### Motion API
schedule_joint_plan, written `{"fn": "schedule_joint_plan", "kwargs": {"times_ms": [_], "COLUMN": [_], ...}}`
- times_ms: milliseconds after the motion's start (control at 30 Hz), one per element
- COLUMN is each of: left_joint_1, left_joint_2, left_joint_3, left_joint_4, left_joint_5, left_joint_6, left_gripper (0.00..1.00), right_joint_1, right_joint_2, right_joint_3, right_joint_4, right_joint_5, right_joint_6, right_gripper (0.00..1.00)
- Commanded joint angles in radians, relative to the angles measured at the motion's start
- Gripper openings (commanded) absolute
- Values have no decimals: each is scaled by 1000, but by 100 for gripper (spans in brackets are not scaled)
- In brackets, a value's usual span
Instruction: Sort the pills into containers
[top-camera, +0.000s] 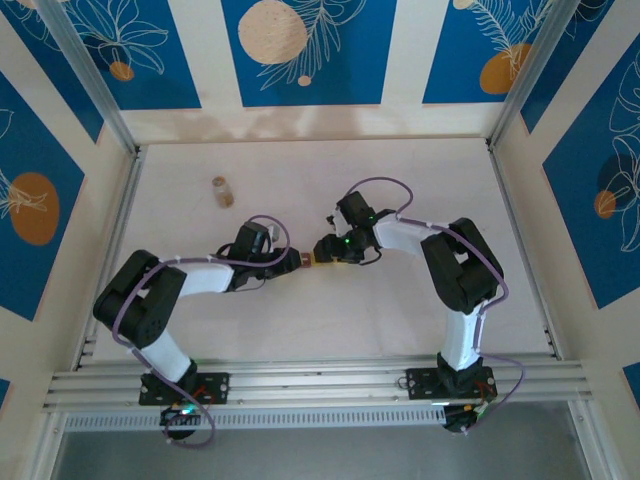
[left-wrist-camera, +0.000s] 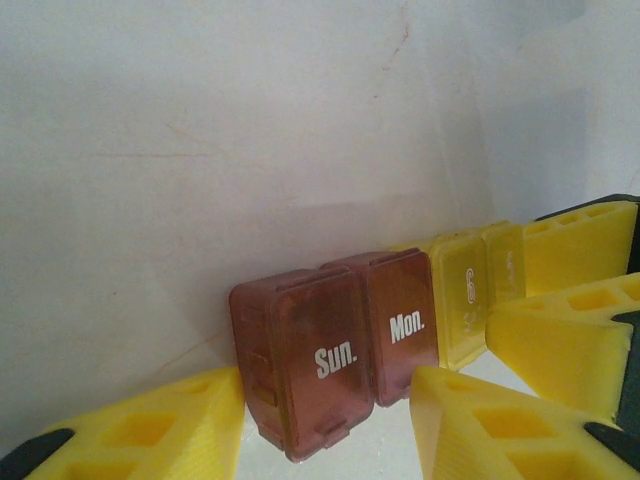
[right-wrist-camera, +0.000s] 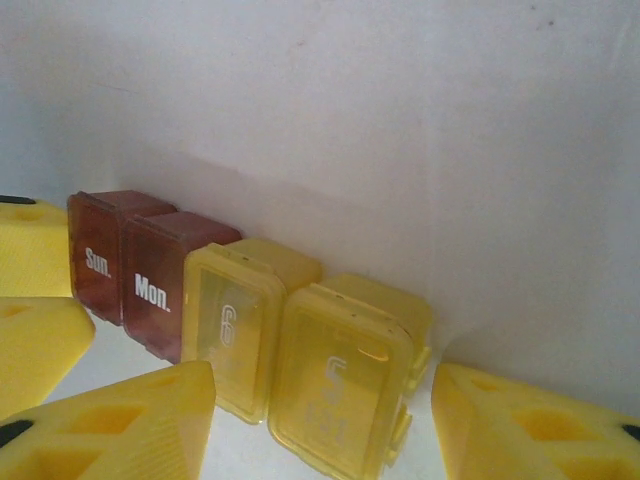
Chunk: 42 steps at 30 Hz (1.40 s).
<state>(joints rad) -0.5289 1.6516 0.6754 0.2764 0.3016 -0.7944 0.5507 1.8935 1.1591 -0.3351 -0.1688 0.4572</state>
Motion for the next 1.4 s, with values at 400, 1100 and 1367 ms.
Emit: {"fn": "schedule_joint_plan", "kwargs": {"times_ms": [400,1100,1367], "left_joint_1": [-9,57,71], "left_joint_2": [28,-148,-175], "left_joint_3": [39,236,153], "left_joint_4": [-3,-464,-319], "left_joint_5": [-6,-133,182], "left_joint_6": [18,815,1292], "left_gripper": [47,63,63], "right_joint_1": [17,8,-6], "right_joint_2": [62,95,118], "right_joint_3": [64,113,123], "right_joint_4": [-67,-128,-119], "right_joint_5": [44,62,21], "right_joint_6": [-14,-89,-109], "right_gripper": [56,51,50]}}
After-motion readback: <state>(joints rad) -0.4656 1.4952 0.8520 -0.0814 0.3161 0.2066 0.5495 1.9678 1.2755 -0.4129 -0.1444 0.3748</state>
